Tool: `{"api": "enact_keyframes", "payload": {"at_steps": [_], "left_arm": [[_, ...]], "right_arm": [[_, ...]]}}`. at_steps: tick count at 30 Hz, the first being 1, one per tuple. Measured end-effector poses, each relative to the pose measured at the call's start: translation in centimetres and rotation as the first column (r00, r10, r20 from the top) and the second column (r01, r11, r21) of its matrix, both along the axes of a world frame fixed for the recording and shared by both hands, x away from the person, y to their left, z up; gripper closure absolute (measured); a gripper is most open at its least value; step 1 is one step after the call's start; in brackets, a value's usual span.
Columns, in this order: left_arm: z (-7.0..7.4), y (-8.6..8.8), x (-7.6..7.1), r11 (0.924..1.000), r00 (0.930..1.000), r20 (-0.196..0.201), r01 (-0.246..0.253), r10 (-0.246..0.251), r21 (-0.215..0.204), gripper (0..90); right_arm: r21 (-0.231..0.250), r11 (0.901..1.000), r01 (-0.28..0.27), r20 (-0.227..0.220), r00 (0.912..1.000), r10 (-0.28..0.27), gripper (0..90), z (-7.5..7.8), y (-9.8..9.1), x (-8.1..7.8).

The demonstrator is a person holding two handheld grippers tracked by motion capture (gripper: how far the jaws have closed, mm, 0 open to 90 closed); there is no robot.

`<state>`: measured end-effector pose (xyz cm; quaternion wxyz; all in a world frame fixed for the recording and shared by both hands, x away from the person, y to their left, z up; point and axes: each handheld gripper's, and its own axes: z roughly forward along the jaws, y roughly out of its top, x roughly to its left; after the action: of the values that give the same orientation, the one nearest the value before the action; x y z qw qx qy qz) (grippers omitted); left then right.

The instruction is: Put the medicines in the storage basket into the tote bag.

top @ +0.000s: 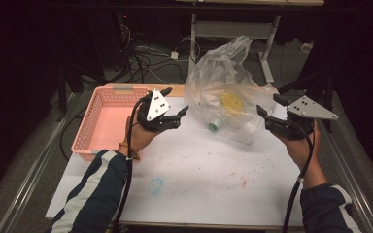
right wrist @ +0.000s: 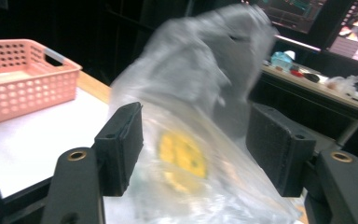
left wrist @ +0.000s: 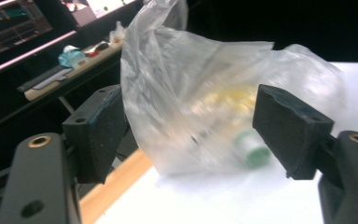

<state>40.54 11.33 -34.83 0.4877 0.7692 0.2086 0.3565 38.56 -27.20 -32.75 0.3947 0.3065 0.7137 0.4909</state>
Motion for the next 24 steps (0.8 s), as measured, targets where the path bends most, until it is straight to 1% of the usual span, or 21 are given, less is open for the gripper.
{"api": "enact_keyframes", "payload": {"at_steps": [1, 2, 4, 5, 7, 9, 11, 13, 15, 17, 19, 22, 24], "left_arm": [[-0.3, 0.2, -0.4, 1.0000, 1.0000, 0.001, 0.002, -0.002, 0.006, 20.0], [-0.5, 0.5, -0.8, 0.9999, 0.9999, -0.007, 0.009, -0.009, 0.010, 20.0], [-1.1, 0.9, -1.8, 0.9996, 0.9998, 0.006, 0.016, -0.017, 0.022, 19.8], [-1.4, 1.1, -2.2, 0.9995, 0.9998, 0.008, 0.015, -0.015, 0.029, 19.8], [-2.2, 1.6, -3.2, 0.9981, 0.9998, 0.011, 0.014, -0.015, 0.059, 16.7], [-3.0, 2.1, -4.0, 0.9966, 0.9998, 0.016, 0.011, -0.012, 0.081, 16.5], [-3.5, 2.7, -4.7, 0.9962, 0.9997, 0.010, 0.021, -0.022, 0.084, 16.5], [-3.9, 3.0, -5.3, 0.9958, 0.9998, 0.010, 0.019, -0.020, 0.089, 16.4], [-4.3, 3.4, -5.8, 0.9964, 0.9997, -0.002, 0.023, -0.023, 0.082, 16.5], [-4.7, 3.6, -6.2, 0.9946, 0.9999, -0.004, 0.016, -0.016, 0.102, 16.5], [-5.1, 4.0, -6.6, 0.9943, 0.9997, -0.016, 0.020, -0.018, 0.105, 16.4], [-5.7, 4.6, -7.3, 0.9935, 0.9997, -0.020, 0.013, -0.011, 0.113, 16.4], [-6.0, 5.0, -7.6, 0.9918, 0.9998, -0.021, 0.002, 0.001, 0.127, 16.4]], "right_arm": [[-0.005, 0.9999, -0.010, 0.000, 0.9999, 0.010, 36.5, -0.2, 0.1, -0.2], [-0.013, 0.9999, -0.010, 0.002, 0.9999, 0.010, 35.5, -0.4, 0.2, -0.5], [-0.012, 0.9995, -0.029, -0.004, 0.9996, 0.029, 33.4, -0.9, 0.5, -1.0], [-0.019, 0.9993, -0.032, 0.001, 0.9995, 0.032, 32.6, -1.2, 0.6, -1.3], [-0.023, 0.9986, -0.049, 0.013, 0.9987, 0.049, 31.9, -1.7, 0.8, -2.0], [-0.022, 0.9978, -0.062, 0.018, 0.9979, 0.063, 30.9, -2.3, 1.0, -2.7], [-0.023, 0.9972, -0.071, -0.001, 0.9975, 0.071, 28.0, -2.8, 1.0, -3.2], [-0.015, 0.9966, -0.080, -0.011, 0.9967, 0.080, 27.5, -3.2, 1.0, -3.6], [-0.009, 0.9958, -0.091, -0.019, 0.9957, 0.091, 25.6, -3.7, 0.9, -4.0], [-0.007, 0.9957, -0.093, -0.037, 0.9950, 0.092, 23.1, -4.2, 0.9, -4.1], [-0.010, 0.9955, -0.095, -0.044, 0.9946, 0.094, 22.4, -4.8, 0.8, -4.4], [-0.018, 0.9942, -0.106, -0.051, 0.9932, 0.105, 21.9, -5.4, 0.9, -4.8], [-0.022, 0.9939, -0.108, -0.057, 0.9926, 0.107, 21.2, -5.6, 0.9, -5.0]]}}
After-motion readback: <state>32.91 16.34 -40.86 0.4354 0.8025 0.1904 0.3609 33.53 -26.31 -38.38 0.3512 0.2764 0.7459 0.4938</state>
